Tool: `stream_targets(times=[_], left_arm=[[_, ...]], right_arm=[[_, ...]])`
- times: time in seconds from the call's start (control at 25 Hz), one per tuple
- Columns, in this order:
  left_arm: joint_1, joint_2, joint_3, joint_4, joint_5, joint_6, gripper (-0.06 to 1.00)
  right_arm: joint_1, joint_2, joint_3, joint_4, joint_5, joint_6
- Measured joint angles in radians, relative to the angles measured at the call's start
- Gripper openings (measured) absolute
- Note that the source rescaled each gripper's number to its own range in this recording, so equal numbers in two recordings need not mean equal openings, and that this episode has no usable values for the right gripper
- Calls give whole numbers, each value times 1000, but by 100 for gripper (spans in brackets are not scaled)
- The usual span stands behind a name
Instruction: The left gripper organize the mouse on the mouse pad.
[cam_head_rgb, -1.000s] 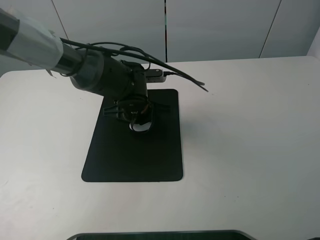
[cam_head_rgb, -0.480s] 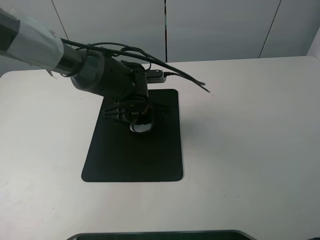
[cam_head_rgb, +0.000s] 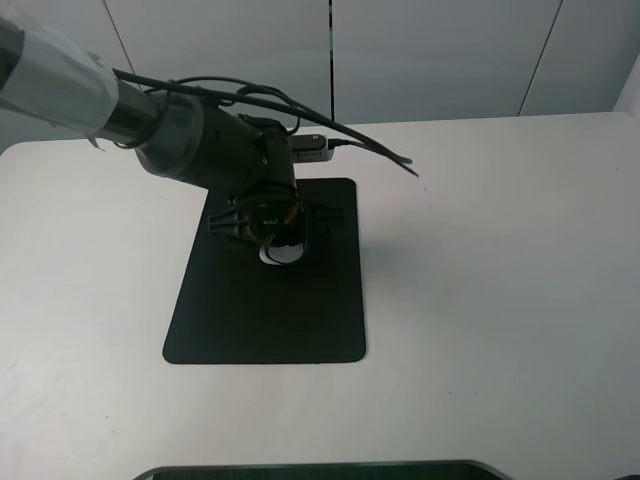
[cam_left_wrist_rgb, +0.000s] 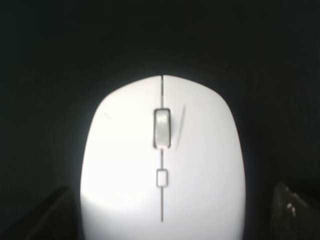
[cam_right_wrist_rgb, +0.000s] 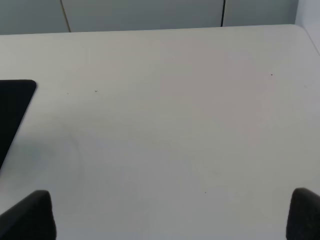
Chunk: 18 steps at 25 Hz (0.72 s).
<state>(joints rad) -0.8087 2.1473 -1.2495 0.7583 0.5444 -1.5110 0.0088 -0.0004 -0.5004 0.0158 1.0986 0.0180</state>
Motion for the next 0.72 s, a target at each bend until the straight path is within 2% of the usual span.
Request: stream_targets(times=[0.32,0.56,0.72], left_arm=[[0,-52,0,-37,14,83,94],[0,-102,0,-69,90,153,94],[0,-165,0,-128,104,276,94]], right_arm=[[0,0,0,0,0,0],[0,0,0,0,0,0],[0,0,0,0,0,0]])
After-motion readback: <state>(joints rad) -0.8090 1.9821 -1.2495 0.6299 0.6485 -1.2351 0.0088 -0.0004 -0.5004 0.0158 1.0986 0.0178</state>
